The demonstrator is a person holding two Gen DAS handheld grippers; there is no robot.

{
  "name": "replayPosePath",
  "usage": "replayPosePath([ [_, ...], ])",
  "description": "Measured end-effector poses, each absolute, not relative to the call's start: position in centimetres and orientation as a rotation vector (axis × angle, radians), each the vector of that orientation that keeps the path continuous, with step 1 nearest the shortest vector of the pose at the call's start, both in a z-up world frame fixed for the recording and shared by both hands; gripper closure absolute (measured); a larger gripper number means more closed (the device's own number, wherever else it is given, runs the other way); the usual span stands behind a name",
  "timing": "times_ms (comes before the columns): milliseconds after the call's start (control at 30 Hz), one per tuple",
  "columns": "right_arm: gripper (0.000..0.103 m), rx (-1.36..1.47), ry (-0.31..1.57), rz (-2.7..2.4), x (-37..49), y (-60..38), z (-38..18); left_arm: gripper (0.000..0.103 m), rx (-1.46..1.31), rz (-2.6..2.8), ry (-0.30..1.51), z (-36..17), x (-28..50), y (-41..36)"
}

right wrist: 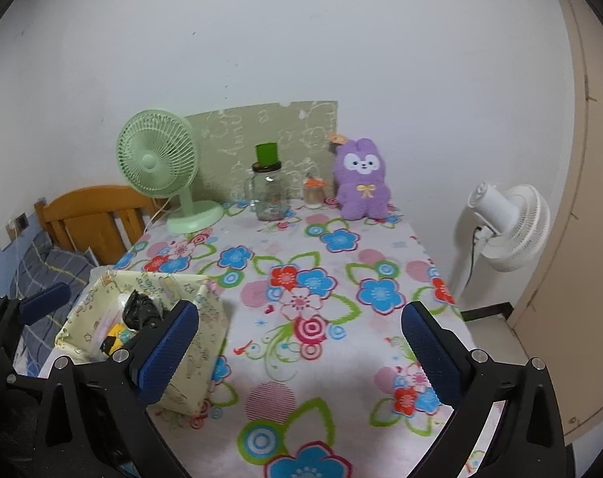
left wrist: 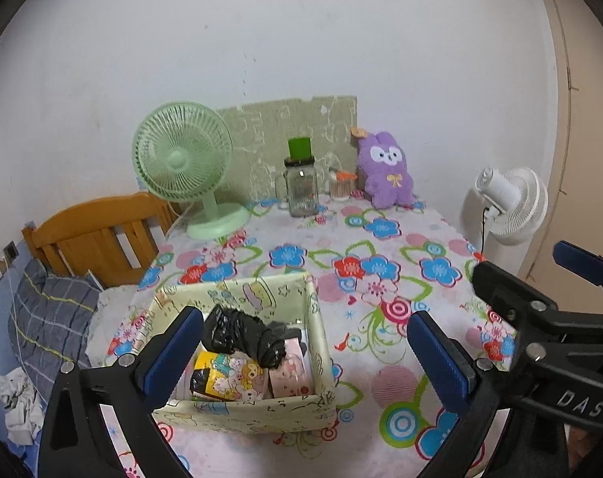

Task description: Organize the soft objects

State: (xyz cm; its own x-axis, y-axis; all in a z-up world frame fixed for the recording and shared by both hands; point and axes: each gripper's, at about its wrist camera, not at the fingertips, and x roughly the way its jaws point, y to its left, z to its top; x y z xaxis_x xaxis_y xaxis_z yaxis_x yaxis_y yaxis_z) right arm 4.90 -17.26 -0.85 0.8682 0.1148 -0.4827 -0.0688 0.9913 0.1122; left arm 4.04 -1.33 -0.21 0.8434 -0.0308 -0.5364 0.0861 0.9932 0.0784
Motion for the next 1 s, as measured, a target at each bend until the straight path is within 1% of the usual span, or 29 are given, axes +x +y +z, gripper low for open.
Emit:
replayPosePath([
  [500,0.000,0.096,0.422,0.003,1.1,-21.2,1.2,0.000,0.099,-0.082,0.514,1.7,1.9,-2.9],
  [1000,0.000,0.125,0.424,0.001,-0.2,-21.4,0.9,0.000,0.059,-0.081,0.520,1.5,0.9,-1.7],
])
